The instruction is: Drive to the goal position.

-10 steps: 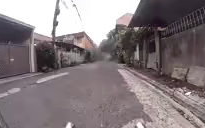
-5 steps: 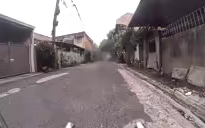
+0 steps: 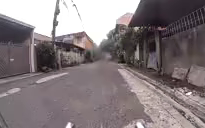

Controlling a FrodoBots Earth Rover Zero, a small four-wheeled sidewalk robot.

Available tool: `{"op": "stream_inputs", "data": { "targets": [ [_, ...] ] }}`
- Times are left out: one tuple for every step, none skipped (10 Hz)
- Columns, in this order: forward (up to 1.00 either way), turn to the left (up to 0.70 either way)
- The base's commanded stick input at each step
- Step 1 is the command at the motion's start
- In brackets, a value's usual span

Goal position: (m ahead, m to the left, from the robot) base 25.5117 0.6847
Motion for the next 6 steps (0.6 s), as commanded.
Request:
{"op": "stream_inputs", "data": {
  "targets": [
    [0.06, 0.00],
    [0.06, 0.00],
    [0.06, 0.00],
    [0.06, 0.00],
    [0.06, 0.00],
    [0.07, 0.00]
  ]
}}
